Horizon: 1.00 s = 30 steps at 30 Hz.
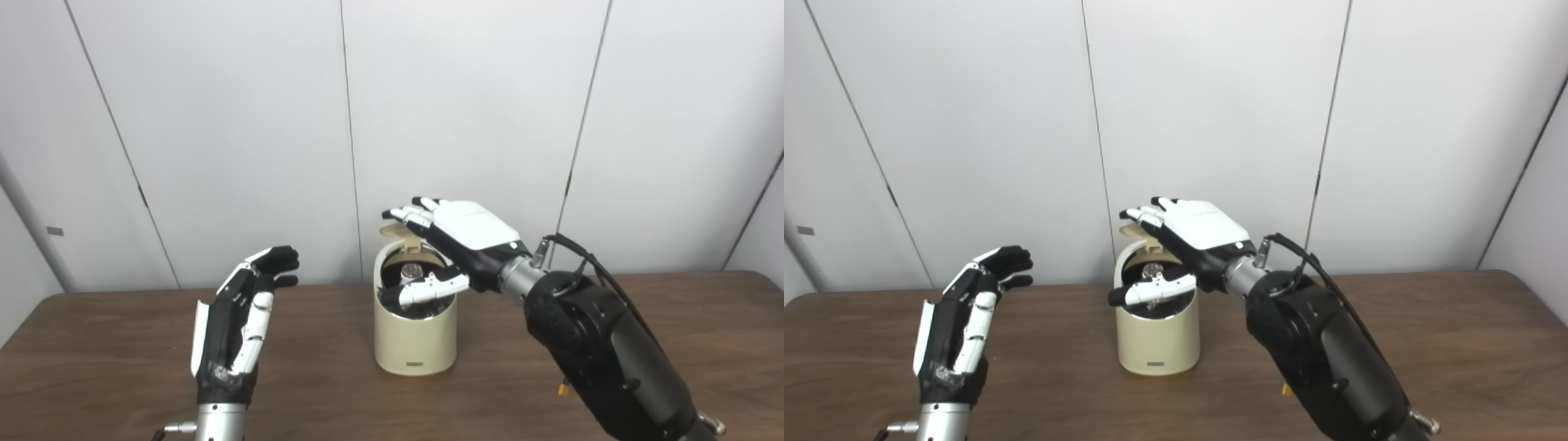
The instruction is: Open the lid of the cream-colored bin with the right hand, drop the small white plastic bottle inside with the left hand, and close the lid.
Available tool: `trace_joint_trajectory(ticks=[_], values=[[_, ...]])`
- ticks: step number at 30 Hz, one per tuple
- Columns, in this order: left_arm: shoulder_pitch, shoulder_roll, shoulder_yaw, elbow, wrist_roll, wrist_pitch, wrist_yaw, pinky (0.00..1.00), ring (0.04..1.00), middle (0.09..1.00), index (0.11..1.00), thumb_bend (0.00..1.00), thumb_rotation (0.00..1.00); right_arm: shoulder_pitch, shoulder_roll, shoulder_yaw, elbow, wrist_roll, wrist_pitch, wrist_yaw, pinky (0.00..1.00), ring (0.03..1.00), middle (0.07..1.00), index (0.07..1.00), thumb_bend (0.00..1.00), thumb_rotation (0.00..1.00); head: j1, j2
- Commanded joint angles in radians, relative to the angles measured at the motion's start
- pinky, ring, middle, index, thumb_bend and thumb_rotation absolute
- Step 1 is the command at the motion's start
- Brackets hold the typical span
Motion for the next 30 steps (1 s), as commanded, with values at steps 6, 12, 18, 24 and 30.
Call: trace_joint_trajectory(ticks=[6,12,18,24,30], values=[[-0.041,0.002,0.002,-0.035,0.004,-0.024,0.006,0.68,0.738,0.734,0.709,0.31,0.7,-0.058,-0.025,-0.003,-0.029,-0.031,0.01,0.07,0.97,0.964,0.884,0.863,0.94,0.91,0.002,-0.001],[-0.038,0.005,0.005,-0.047,-0.007,-0.015,0.002,0.68,0.734,0.732,0.707,0.31,0.7,-0.021,-0.023,-0.008,-0.045,-0.028,0.01,0.066,0.99,0.952,0.874,0.853,0.91,0.9,-0.003,0.004],[-0.038,0.008,0.005,-0.044,-0.006,-0.018,0.0,0.68,0.736,0.735,0.711,0.32,0.71,0.034,-0.021,-0.019,-0.083,-0.01,0.008,0.062,1.0,0.96,0.88,0.855,0.9,0.92,-0.005,0.008],[-0.039,0.007,0.005,-0.047,-0.007,-0.016,0.001,0.67,0.73,0.728,0.703,0.32,0.69,0.069,-0.017,-0.026,-0.104,-0.003,0.007,0.062,1.0,0.962,0.879,0.858,0.9,0.92,-0.007,0.014],[-0.04,0.004,0.002,-0.049,-0.004,-0.01,0.001,0.67,0.731,0.729,0.706,0.34,0.7,0.092,-0.019,-0.033,-0.117,0.004,-0.001,0.054,1.0,0.956,0.863,0.858,0.91,0.92,-0.005,0.018]])
